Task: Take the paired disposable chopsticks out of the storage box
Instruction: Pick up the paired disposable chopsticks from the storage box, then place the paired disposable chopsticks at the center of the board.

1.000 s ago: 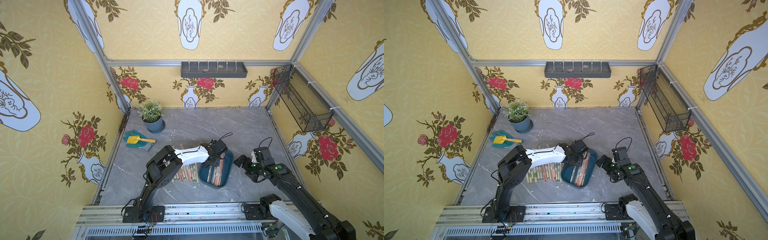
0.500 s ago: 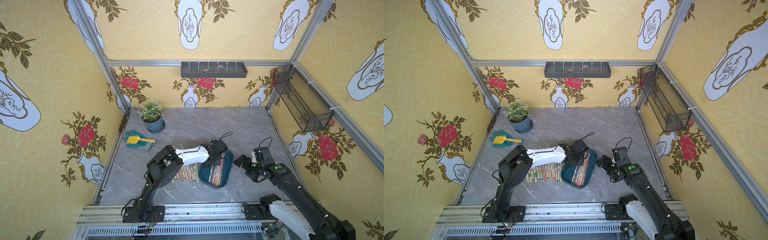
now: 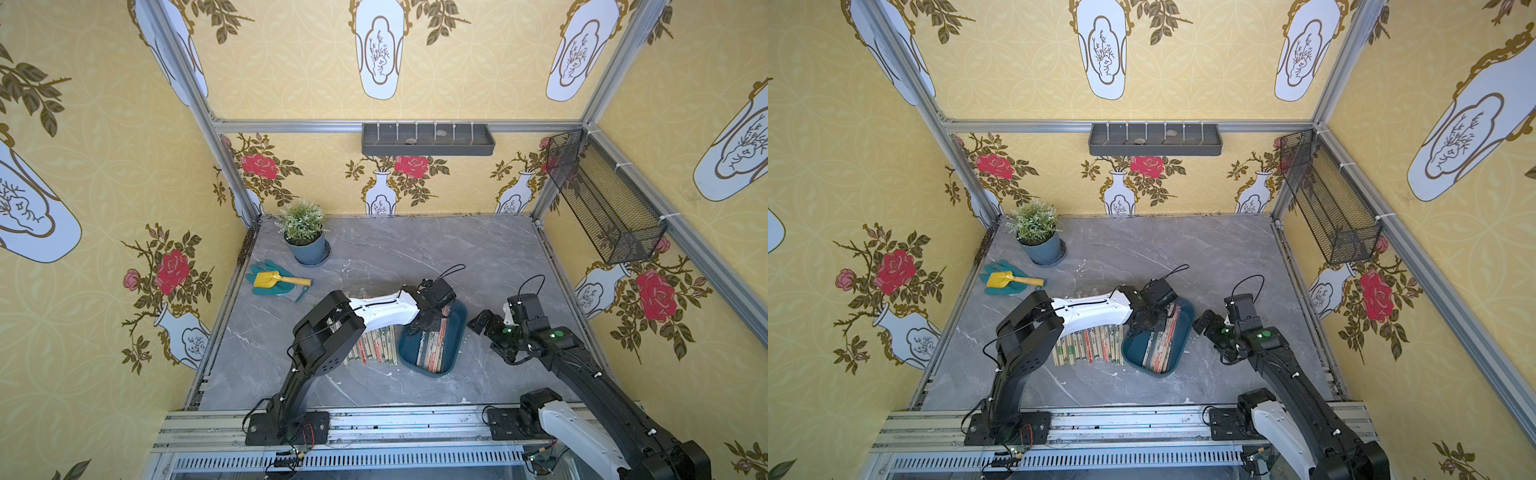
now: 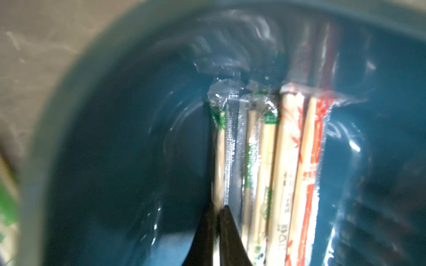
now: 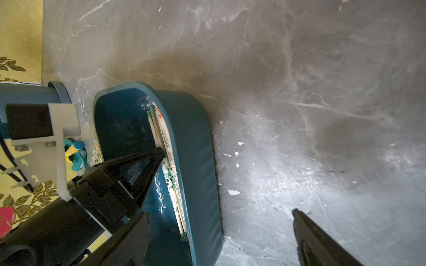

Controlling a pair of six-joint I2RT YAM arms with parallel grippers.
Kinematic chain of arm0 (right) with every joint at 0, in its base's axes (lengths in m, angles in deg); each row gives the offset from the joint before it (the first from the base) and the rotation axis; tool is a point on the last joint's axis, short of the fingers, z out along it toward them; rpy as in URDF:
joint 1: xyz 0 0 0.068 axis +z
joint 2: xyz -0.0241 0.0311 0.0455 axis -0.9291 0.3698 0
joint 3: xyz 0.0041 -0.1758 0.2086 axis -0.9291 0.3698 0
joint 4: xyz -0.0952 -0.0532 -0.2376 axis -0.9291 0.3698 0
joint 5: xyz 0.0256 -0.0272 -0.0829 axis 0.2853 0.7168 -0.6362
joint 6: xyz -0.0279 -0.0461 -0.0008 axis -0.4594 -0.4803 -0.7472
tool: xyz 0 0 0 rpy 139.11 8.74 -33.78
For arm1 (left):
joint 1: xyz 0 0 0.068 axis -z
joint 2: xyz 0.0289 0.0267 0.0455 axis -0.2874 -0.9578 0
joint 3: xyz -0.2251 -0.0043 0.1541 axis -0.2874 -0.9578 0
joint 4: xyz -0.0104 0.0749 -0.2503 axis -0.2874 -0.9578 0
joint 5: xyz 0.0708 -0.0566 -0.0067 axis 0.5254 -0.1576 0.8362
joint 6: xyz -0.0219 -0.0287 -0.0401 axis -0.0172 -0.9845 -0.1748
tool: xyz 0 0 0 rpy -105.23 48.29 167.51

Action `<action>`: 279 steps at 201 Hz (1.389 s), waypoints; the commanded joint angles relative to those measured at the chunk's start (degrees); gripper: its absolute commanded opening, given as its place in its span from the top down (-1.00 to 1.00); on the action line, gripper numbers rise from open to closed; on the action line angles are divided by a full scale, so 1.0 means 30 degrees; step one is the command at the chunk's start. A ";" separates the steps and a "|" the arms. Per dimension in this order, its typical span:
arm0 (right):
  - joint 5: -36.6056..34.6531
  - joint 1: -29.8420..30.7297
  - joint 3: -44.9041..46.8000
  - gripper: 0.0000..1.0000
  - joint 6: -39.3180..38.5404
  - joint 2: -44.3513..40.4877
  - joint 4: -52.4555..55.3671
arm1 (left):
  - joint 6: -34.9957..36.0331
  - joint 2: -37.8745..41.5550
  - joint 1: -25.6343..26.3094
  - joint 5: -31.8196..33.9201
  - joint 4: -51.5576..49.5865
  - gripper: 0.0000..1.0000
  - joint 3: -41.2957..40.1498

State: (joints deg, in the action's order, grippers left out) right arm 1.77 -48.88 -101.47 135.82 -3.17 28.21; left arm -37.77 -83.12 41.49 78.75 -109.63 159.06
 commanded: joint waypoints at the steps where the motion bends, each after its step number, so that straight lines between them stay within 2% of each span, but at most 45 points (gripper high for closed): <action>1: -0.0012 -0.0013 -0.0069 -0.95 -0.0173 -0.0027 -0.0317 | 0.0366 0.0254 -0.0004 0.0555 -0.1244 0.94 0.0150; 22: -0.0001 -0.0027 -0.0074 -0.95 -0.0156 0.0001 -0.0317 | 0.0623 0.0743 -0.0016 0.0820 -0.1467 1.00 0.0283; 61: 0.0053 -0.0030 -0.0123 -0.95 -0.0163 0.0088 -0.0406 | 0.1056 0.2468 -0.0054 0.1553 -0.1572 1.00 0.0353; 111: 0.0327 -0.0028 -0.0517 -0.95 -0.0287 0.0266 -0.0607 | 0.0668 0.5312 -0.0796 0.3497 -0.2704 1.00 -0.0339; 136: 0.0522 -0.0028 -0.0826 -0.95 -0.0444 0.0266 -0.0639 | 0.0072 0.7023 -0.1968 0.4282 -0.3244 1.00 -0.2105; 210: 0.1244 0.0396 -0.1817 -0.95 -0.0898 0.0666 -0.1161 | -0.1275 1.2199 -0.6874 0.5387 -0.3664 1.00 -0.9721; 250: 0.0755 0.1831 -0.2069 -0.95 -0.0336 0.1296 -0.2050 | -0.1421 1.4052 -0.9228 0.5710 -0.3489 1.00 -1.2185; 279: -0.0002 0.3219 -0.2297 -0.95 0.0087 0.1816 -0.2366 | -0.0927 1.4055 -1.0878 0.5908 -0.3020 1.00 -1.2908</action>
State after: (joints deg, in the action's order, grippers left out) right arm 4.33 -41.60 -107.46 134.56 1.46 23.73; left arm -41.35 -40.70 11.61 95.06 -119.75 121.64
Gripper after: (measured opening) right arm 0.975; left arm 0.091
